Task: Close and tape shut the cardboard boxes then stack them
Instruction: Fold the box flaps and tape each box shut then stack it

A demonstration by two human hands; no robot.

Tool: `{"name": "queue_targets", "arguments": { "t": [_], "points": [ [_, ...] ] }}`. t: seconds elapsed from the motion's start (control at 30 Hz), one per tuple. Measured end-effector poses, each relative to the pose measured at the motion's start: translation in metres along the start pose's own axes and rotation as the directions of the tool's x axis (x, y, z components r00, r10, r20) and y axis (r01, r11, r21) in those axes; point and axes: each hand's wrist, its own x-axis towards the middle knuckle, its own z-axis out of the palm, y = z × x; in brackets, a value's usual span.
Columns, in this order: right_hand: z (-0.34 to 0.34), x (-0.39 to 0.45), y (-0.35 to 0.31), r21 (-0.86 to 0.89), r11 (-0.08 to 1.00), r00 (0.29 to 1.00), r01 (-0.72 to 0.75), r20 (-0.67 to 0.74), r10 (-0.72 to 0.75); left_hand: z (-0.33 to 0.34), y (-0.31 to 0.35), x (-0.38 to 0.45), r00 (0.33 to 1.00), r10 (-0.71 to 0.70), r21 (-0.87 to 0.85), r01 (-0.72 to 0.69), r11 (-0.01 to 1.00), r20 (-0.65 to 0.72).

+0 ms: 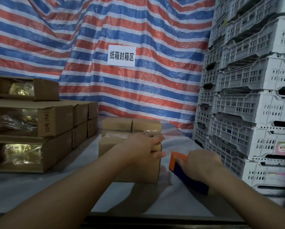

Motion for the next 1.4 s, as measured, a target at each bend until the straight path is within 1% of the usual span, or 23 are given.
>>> {"name": "queue_targets", "arguments": {
  "t": [0.07, 0.1, 0.13, 0.2, 0.23, 0.3, 0.33, 0.4, 0.6, 0.67, 0.73, 0.83, 0.87, 0.9, 0.97, 1.0, 1.03, 1.07, 1.1, 1.17, 1.2, 1.27, 1.4],
  "points": [
    [-0.025, 0.012, -0.001, 0.139, 0.99, 0.996, 0.027, -0.092, -0.015, -0.001, -0.001, 0.001, 1.0, -0.009, -0.02, 0.009, 1.0, -0.006],
    [-0.038, 0.019, -0.003, 0.3, 0.953, 0.987, 0.042, -0.159, 0.006, -0.001, 0.0, 0.001, 1.0, -0.014, -0.025, 0.014, 1.0, 0.004],
    [-0.049, 0.027, -0.009, 0.51, 0.858, 0.982, 0.066, -0.188, 0.036, -0.002, 0.001, 0.001, 1.0, -0.02, -0.025, 0.02, 0.999, 0.021],
    [-0.068, 0.043, -0.027, 0.867, 0.494, 0.992, 0.066, -0.109, 0.059, -0.004, 0.002, 0.001, 0.998, -0.034, -0.037, 0.036, 0.999, 0.044],
    [-0.075, 0.049, -0.038, 0.955, 0.295, 0.998, 0.024, -0.039, 0.045, -0.004, 0.002, 0.002, 0.998, -0.052, -0.068, 0.055, 0.996, 0.036],
    [-0.08, 0.056, -0.06, 0.998, -0.021, 0.998, -0.06, 0.059, -0.005, -0.005, 0.001, 0.002, 0.995, -0.102, -0.141, 0.104, 0.985, 0.023],
    [-0.079, 0.056, -0.069, 0.989, -0.123, 0.997, -0.077, 0.074, -0.031, -0.005, 0.001, 0.001, 0.992, -0.122, -0.154, 0.125, 0.98, 0.029],
    [-0.07, 0.055, -0.081, 0.965, -0.246, 0.995, -0.097, 0.088, -0.045, -0.005, 0.002, 0.0, 0.989, -0.141, -0.132, 0.146, 0.98, 0.042],
    [-0.03, 0.051, -0.08, 0.854, -0.499, 0.989, -0.145, 0.124, -0.074, -0.003, 0.006, -0.002, 0.99, -0.144, -0.119, 0.143, 0.982, 0.005],
    [-0.021, 0.045, -0.081, 0.837, -0.523, 0.987, -0.161, 0.151, -0.061, -0.004, 0.008, -0.003, 0.99, -0.143, -0.175, 0.139, 0.975, -0.007],
    [-0.011, 0.042, -0.084, 0.843, -0.506, 0.982, -0.181, 0.18, -0.052, -0.013, 0.007, -0.002, 0.989, -0.143, -0.354, 0.142, 0.925, 0.023],
    [-0.001, 0.034, -0.082, 0.84, -0.482, 0.968, -0.25, 0.217, -0.124, -0.036, -0.009, -0.002, 0.985, -0.162, -0.677, 0.155, 0.72, 0.054],
    [0.002, 0.032, -0.081, 0.834, -0.474, 0.959, -0.283, 0.232, -0.164, -0.042, -0.019, -0.003, 0.978, -0.205, -0.685, 0.17, 0.709, 0.03],
    [0.004, 0.031, -0.08, 0.824, -0.47, 0.947, -0.317, 0.247, -0.204, -0.046, -0.029, -0.006, 0.961, -0.275, -0.645, 0.2, 0.738, -0.017],
    [0.007, 0.033, -0.078, 0.796, -0.477, 0.925, -0.373, 0.278, -0.258, -0.047, -0.054, -0.012, 0.91, -0.405, -0.5, 0.313, 0.808, -0.085],
    [0.008, 0.035, -0.077, 0.784, -0.482, 0.918, -0.39, 0.292, -0.268, -0.043, -0.068, -0.015, 0.896, -0.44, -0.454, 0.37, 0.81, -0.054],
    [0.008, 0.037, -0.077, 0.779, -0.479, 0.912, -0.406, 0.31, -0.268, -0.038, -0.08, -0.018, 0.897, -0.441, -0.478, 0.394, 0.785, 0.015],
    [0.008, 0.038, -0.078, 0.777, -0.471, 0.907, -0.418, 0.326, -0.266, -0.033, -0.089, -0.024, 0.889, -0.442, -0.548, 0.429, 0.718, 0.116],
    [0.008, 0.038, -0.079, 0.778, -0.464, 0.905, -0.423, 0.338, -0.258, -0.028, -0.095, -0.03, 0.858, -0.459, -0.673, 0.481, 0.561, 0.23],
    [0.008, 0.036, -0.082, 0.785, -0.448, 0.903, -0.428, 0.356, -0.24, -0.015, -0.1, -0.043, 0.794, -0.45, -0.867, 0.492, 0.078, 0.41],
    [0.007, 0.035, -0.083, 0.789, -0.443, 0.905, -0.425, 0.355, -0.234, -0.011, -0.101, -0.048, 0.784, -0.438, -0.888, 0.451, -0.085, 0.44],
    [0.005, 0.032, -0.083, 0.78, -0.468, 0.909, -0.416, 0.351, -0.224, -0.008, -0.098, -0.053, 0.765, -0.452, -0.888, 0.405, -0.218, 0.459],
    [-0.002, 0.024, -0.084, 0.76, -0.5, 0.909, -0.415, 0.368, -0.195, 0.0, -0.082, -0.069, 0.794, -0.455, -0.905, 0.272, -0.328, 0.404]
  ]
}}
